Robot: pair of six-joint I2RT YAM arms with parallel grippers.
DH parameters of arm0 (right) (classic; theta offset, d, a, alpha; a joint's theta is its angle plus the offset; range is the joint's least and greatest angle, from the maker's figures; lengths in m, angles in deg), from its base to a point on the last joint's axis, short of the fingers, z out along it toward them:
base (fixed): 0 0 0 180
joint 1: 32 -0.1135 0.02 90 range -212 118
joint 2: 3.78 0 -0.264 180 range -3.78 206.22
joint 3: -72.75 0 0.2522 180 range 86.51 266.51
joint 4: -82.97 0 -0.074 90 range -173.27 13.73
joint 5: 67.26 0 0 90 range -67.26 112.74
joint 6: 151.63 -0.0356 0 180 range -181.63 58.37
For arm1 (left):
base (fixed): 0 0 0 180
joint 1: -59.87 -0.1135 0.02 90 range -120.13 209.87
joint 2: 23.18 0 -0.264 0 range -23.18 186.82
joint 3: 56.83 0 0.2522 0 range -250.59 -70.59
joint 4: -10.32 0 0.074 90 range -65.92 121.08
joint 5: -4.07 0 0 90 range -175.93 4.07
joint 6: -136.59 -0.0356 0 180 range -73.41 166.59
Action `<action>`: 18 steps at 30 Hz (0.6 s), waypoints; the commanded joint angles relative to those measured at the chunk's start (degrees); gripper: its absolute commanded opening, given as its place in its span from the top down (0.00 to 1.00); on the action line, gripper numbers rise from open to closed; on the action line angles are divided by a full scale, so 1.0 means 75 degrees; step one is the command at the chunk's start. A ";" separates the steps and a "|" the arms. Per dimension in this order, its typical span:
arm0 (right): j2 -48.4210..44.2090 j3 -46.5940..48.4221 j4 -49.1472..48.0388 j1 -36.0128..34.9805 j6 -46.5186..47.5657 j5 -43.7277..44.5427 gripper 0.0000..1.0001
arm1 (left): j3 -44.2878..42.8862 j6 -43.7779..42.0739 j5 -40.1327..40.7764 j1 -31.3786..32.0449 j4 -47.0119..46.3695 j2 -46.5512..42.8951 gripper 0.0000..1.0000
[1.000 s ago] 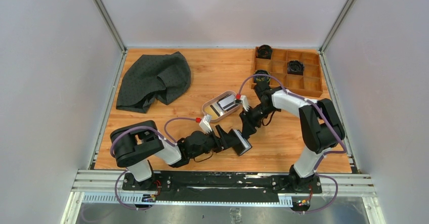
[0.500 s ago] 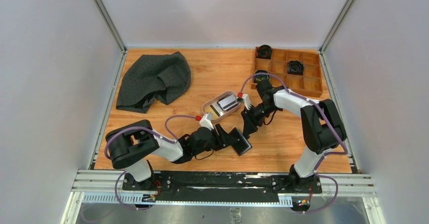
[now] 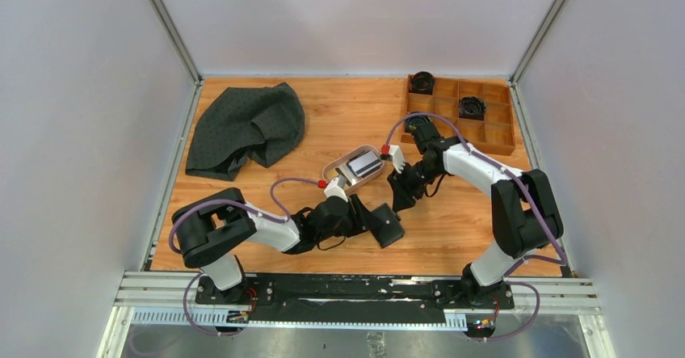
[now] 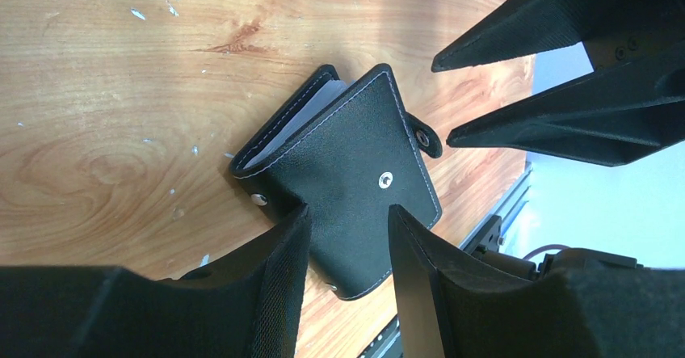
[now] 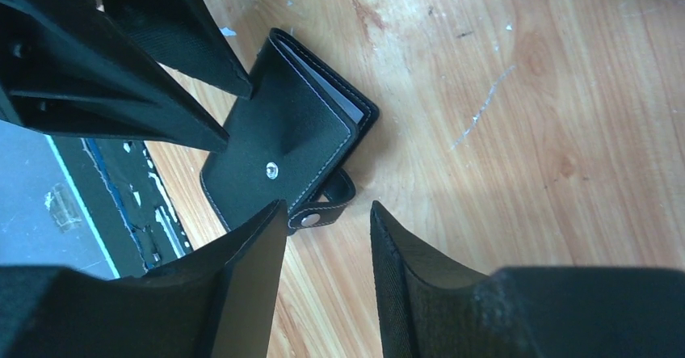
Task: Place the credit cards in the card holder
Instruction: Close the card holder at the center of the board.
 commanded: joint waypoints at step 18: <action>-0.0796 -0.0357 0.0114 -0.0746 0.0172 0.0850 0.47 | 0.0008 -0.0221 0.0257 -0.0069 0.0734 0.0179 0.54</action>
